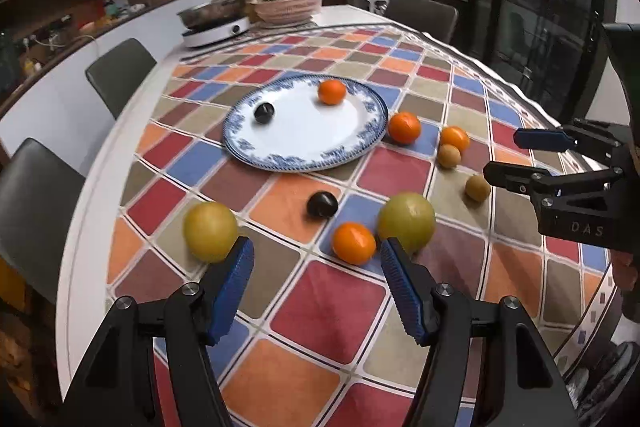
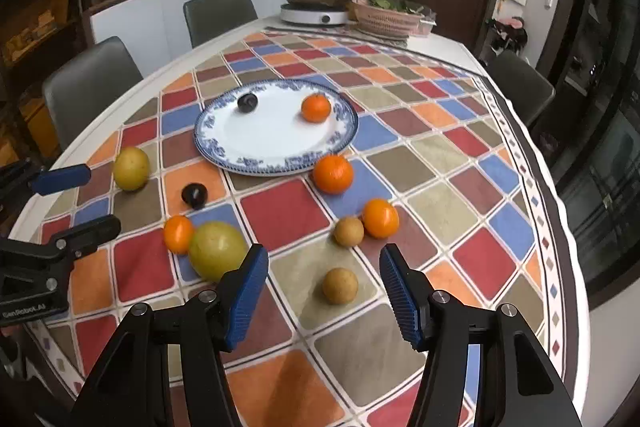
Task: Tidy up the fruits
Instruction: 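Withdraw both tools from the plate toward the remaining fruits, then grasp a mandarin with the left tool while the right tool grasps a brown kiwi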
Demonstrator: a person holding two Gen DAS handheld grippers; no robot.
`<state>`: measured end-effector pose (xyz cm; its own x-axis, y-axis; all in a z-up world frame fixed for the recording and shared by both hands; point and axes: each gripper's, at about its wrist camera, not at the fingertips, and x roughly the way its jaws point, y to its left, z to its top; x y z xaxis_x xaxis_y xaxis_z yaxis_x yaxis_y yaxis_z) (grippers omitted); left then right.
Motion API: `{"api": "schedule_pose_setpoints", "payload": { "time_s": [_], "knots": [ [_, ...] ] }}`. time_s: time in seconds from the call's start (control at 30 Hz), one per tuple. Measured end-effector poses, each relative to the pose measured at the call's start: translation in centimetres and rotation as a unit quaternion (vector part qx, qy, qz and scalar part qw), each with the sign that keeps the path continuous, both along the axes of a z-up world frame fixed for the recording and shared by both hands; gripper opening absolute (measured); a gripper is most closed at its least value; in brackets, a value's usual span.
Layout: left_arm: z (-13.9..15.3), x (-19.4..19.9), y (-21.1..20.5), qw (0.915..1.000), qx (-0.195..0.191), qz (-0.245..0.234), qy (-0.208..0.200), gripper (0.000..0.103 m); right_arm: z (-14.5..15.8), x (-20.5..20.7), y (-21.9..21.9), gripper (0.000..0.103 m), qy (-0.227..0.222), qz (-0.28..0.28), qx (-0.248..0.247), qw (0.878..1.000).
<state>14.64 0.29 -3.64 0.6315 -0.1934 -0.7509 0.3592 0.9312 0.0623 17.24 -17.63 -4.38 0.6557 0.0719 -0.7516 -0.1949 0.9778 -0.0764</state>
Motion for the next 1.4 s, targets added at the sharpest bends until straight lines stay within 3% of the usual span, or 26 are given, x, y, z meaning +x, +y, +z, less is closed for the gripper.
{"api": "schedule_pose_setpoints", "payload": {
  "time_s": [0.73, 1.1, 1.27, 1.4],
  "knots": [
    [-5.5, 3.3, -1.5, 0.9962, 0.007, -0.068, 0.054, 0.064, -5.1, 1.9, -0.8, 0.059, 0.063, -0.027, -0.015, 0.998],
    [-6.1, 3.9, -1.9, 0.9952, 0.002, -0.082, 0.052, 0.051, -5.6, 2.5, -0.9, 0.058, 0.056, -0.028, -0.019, 0.998],
    [-6.0, 3.9, -2.2, 0.9946, -0.006, -0.088, 0.056, 0.035, -6.1, 2.8, -1.4, 0.044, 0.068, -0.034, -0.005, 0.997],
    [-5.9, 3.7, -2.0, 0.9956, -0.01, -0.075, 0.055, 0.035, -6.5, 2.8, -1.5, 0.029, 0.077, -0.029, 0.009, 0.997]
  ]
}}
